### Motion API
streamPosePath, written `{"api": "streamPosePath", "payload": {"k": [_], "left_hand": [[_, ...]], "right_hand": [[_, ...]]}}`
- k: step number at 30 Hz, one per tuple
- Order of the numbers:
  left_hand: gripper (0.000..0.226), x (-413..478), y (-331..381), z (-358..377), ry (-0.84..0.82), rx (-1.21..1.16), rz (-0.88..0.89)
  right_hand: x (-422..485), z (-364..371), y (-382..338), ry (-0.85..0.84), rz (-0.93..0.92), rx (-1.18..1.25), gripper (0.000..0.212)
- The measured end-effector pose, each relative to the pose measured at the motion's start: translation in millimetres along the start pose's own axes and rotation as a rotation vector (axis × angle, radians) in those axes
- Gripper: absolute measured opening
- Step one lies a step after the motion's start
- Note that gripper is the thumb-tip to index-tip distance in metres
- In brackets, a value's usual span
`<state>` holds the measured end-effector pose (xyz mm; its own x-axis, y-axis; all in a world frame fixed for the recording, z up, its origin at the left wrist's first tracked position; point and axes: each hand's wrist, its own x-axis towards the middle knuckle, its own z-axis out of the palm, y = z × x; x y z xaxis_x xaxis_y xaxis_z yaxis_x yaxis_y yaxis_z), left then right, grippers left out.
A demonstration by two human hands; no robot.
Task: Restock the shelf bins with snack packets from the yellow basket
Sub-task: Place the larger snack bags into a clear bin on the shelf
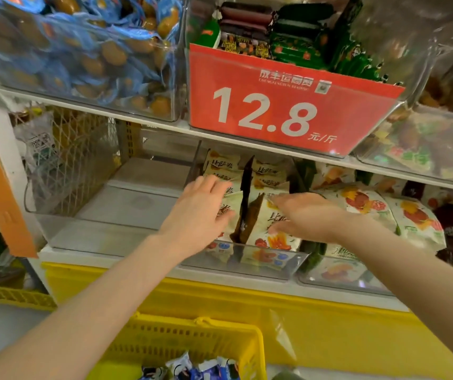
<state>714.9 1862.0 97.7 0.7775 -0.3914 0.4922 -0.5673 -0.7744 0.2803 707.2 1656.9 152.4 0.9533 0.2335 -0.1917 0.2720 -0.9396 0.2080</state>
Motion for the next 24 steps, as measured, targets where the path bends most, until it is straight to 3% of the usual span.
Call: {"api": "streamPosePath", "payload": {"k": [3,5,7,9,12,18,24], "left_hand": [[0.065,-0.4,30.3,7.2,-0.097,-0.319,0.043],[0.064,2.0,41.1,13.6,-0.169,-0.38,0.055],[0.055,6.3,42.1,17.9,-0.128,-0.398,0.028],[0.046,9.9,40.0,20.2,-0.071,-0.392,0.006],[0.036,10.3,36.4,23.9,-0.062,-0.392,-0.005],[0.028,9.4,33.5,24.5,-0.07,-0.411,0.002],[0.039,10.1,33.4,26.6,-0.109,-0.344,0.031]], "right_hand": [[1.3,7.5,-4.1,0.044,-0.081,0.044,0.07],[-3.4,2.7,7.7,-0.035,-0.088,0.286,0.068],[-9.9,-5.2,20.3,-0.085,-0.083,0.624,0.056],[-6.6,-5.0,33.3,0.031,-0.011,0.745,0.038],[13.9,3.5,45.7,0.171,0.039,0.552,0.032],[56.7,12.9,47.4,-0.015,-0.027,0.361,0.024],[70.3,19.9,52.5,-0.003,-0.008,0.331,0.021]]}}
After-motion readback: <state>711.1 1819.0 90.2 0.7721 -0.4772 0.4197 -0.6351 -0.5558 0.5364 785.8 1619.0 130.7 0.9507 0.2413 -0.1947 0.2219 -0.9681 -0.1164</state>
